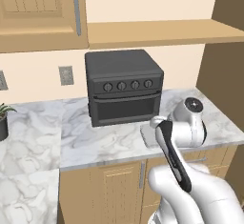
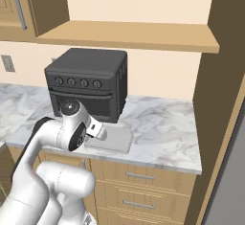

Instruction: Take the mushroom and broccoli out of the freezer and place them in the tupperware container on the counter. Then put the tupperware containing the vegetables back in the freezer.

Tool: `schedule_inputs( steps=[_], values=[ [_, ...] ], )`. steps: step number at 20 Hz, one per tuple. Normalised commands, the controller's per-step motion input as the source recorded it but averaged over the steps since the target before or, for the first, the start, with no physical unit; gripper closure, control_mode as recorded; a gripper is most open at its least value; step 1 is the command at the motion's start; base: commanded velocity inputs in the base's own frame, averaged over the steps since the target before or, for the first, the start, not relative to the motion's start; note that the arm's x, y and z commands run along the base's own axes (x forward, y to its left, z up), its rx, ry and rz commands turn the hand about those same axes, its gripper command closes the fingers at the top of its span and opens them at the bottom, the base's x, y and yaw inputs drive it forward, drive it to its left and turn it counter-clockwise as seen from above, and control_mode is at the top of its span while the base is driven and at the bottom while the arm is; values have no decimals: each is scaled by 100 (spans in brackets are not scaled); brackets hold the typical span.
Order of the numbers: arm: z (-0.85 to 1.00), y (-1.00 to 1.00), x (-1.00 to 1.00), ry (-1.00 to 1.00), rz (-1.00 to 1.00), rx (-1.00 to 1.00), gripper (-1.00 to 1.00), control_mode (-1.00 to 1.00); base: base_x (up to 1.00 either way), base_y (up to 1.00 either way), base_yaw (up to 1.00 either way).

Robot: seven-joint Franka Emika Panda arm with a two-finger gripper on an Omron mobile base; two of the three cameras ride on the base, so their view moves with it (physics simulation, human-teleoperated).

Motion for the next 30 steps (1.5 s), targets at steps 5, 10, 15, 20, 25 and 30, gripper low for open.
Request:
schedule_inputs(
  steps=[5, 10, 15, 20, 25, 30],
  values=[
    [-43, 0, 76, 11, 2, 0, 100, -100, 0, 0, 0],
    [-50, 0, 44, 13, 0, 0, 100, -100, 0, 0, 0],
    [-50, 0, 25, 10, 0, 0, 100, -100, 0, 0, 0],
    [-38, 0, 32, 1, 0, 0, 100, -100, 0, 0, 0],
    [-46, 0, 36, 4, 0, 0, 100, -100, 0, 0, 0],
    [-23, 0, 35, 1, 0, 0, 100, -100, 0, 0, 0]
  ],
)
